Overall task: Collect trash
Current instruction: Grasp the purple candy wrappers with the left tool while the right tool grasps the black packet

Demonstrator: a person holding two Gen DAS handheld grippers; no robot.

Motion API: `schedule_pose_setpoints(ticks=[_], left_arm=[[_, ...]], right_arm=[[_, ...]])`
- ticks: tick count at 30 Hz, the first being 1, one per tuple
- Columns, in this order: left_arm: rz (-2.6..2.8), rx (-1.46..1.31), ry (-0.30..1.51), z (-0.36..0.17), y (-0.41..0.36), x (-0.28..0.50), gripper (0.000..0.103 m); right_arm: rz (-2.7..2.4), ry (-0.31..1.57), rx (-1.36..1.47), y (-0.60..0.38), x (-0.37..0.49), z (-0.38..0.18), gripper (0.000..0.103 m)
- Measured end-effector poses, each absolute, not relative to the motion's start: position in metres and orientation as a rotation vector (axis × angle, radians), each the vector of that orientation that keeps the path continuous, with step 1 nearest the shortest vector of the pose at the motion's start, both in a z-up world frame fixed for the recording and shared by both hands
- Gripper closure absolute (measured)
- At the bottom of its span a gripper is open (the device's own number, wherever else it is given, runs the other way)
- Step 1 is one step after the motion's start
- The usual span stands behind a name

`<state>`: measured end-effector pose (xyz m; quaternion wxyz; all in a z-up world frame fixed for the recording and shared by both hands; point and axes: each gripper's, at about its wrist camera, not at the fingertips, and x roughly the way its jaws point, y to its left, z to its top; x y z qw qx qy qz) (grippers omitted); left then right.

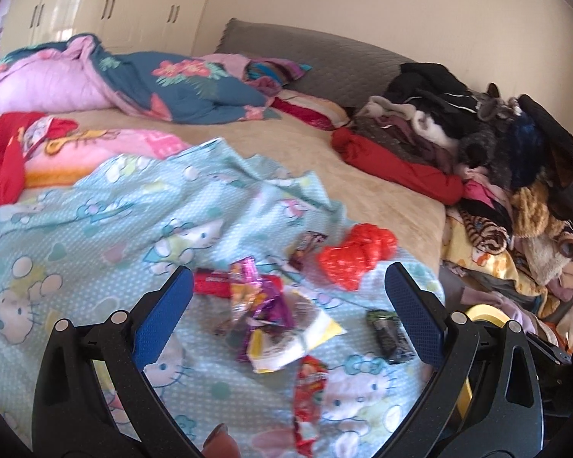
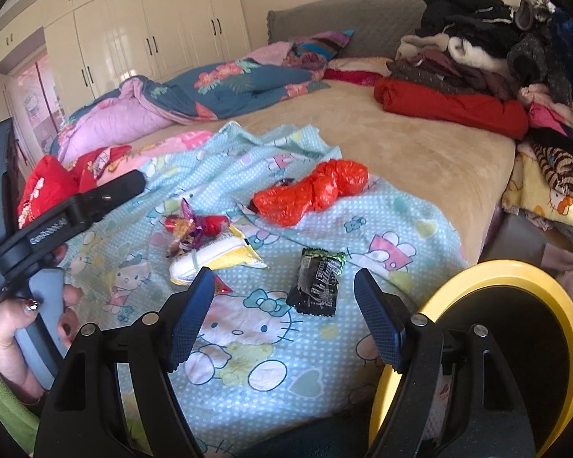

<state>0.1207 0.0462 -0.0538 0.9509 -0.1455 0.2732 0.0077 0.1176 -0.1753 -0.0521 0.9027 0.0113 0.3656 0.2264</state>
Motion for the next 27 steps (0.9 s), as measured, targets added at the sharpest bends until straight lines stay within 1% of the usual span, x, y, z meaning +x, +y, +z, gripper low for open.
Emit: schedule_pose_setpoints(ticks=[14, 17, 22, 25, 27], left_arm=[[0.060, -0.401, 0.651, -0.094, 0.082, 0.144, 0.011], [0.051, -0.417, 0.663, -0.098, 0.083, 0.154, 0.015], [0.042, -0.441, 0.697, -0.107, 0.083, 0.171, 0.025], [0.048, -0.466, 0.722, -0.113, 0.086, 0.180, 0.032], [0.055, -0.493, 0.735, -0.116, 0.089, 0.185, 0.033]], right_arm=[[0.434, 0.854, 0.026, -0.161, 0.157, -0.087, 0.030], [0.422, 0.872, 0.023, -0.158, 0.164, -0.093, 0.030], [0.406, 0.904, 0.003, -0.152, 0.176, -0.102, 0.030], [0.396, 0.927, -0.015, -0.148, 0.182, -0.108, 0.035], [0.392, 0.948, -0.021, -0.146, 0.186, -0.113, 0.037]])
